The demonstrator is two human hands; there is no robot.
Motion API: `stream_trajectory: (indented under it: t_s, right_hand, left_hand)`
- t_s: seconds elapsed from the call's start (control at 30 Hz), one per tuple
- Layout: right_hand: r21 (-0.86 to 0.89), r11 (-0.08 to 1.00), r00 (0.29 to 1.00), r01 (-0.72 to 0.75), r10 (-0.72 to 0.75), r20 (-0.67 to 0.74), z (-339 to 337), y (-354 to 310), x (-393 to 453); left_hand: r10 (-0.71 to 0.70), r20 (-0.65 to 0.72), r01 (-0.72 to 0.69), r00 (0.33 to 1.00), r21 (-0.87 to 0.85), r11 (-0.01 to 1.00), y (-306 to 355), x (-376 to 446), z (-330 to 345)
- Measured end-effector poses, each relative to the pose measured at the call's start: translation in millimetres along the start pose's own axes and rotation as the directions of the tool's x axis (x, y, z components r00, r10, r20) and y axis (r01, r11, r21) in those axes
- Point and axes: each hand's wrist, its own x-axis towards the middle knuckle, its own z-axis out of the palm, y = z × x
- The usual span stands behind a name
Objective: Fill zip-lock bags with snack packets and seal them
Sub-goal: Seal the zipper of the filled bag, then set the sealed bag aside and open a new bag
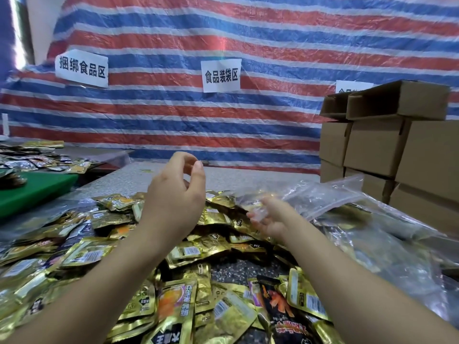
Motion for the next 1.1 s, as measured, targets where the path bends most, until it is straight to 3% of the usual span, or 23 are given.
stream_trajectory:
  t_s: [0.2, 0.4, 0.63, 0.73, 0.87, 1.1]
  right_hand:
    - [0.117, 0.985, 0.988, -0.126, 0.114, 0.105, 1, 2, 14]
    - [0.41, 0.912, 0.986, 0.026, -0.09, 0.137, 12, -25, 26]
    - [0.079, 0.997, 0.991, -0.009, -0.002, 0.132, 15, -12, 37]
    - [0.015, 0.999, 0.991, 0.042, -0.043, 0.123, 11, -4, 28]
    - [-0.194, 0.964, 0.981, 0.18, -0.161, 0.113, 2, -1, -2]
    - [-0.216, 0.89, 0.905, 0.401, -0.349, 0.242, -11, -16, -71]
  left_hand:
    - [-0.018, 0.069, 0.014, 0.997, 0.063, 0.998, -6, -3, 6]
    - [-0.015, 0.108, 0.005, 0.994, 0.086, 0.996, -9, -6, 9]
    - [-0.059, 0.279, 0.003, 0.959, 0.2, 0.98, -15, -10, 15]
    - [-0.099, 0.371, -0.002, 0.923, 0.263, 0.965, -20, -15, 19]
    - [-0.112, 0.419, -0.036, 0.901, 0.329, 0.943, -25, -17, 19]
    - [-0.089, 0.456, -0.092, 0.885, 0.361, 0.928, -15, -13, 16]
